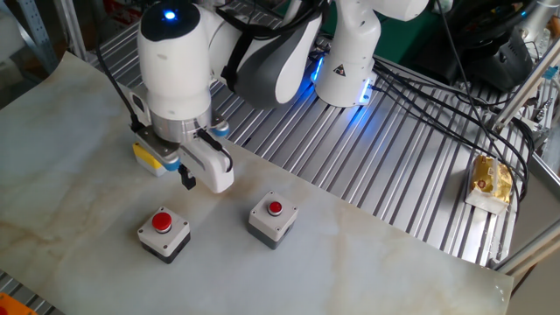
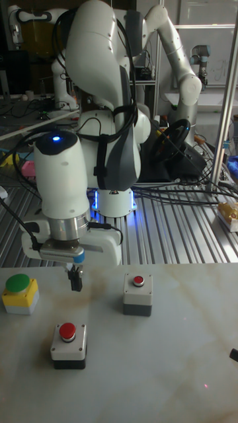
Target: Press three buttons from left to right in sequence
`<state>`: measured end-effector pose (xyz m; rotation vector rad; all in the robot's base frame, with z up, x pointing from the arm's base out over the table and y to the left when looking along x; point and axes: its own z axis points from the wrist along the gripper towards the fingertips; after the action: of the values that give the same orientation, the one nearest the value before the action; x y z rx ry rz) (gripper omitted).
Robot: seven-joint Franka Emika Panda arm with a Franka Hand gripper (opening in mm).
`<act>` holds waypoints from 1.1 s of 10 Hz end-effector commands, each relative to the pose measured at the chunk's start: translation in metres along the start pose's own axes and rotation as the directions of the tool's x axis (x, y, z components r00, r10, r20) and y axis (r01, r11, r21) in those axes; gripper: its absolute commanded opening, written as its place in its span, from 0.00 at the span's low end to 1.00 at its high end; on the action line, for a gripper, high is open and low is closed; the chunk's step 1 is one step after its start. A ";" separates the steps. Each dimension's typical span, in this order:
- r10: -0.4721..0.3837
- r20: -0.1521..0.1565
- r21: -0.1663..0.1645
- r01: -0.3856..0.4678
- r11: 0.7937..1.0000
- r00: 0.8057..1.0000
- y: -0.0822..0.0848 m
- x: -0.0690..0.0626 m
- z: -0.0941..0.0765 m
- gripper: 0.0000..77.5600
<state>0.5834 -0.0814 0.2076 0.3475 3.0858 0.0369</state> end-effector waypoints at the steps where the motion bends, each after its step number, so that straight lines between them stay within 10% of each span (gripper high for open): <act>1: -0.056 0.025 0.008 0.056 0.998 0.998 0.001 -0.001 0.000 0.00; 3: -0.133 0.060 -0.014 0.134 0.991 0.989 0.001 -0.001 0.000 0.00; 11: -0.208 0.003 0.007 0.208 0.978 0.978 0.000 -0.001 0.000 0.00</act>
<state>0.5835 -0.0806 0.2067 -0.0301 3.0932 0.0277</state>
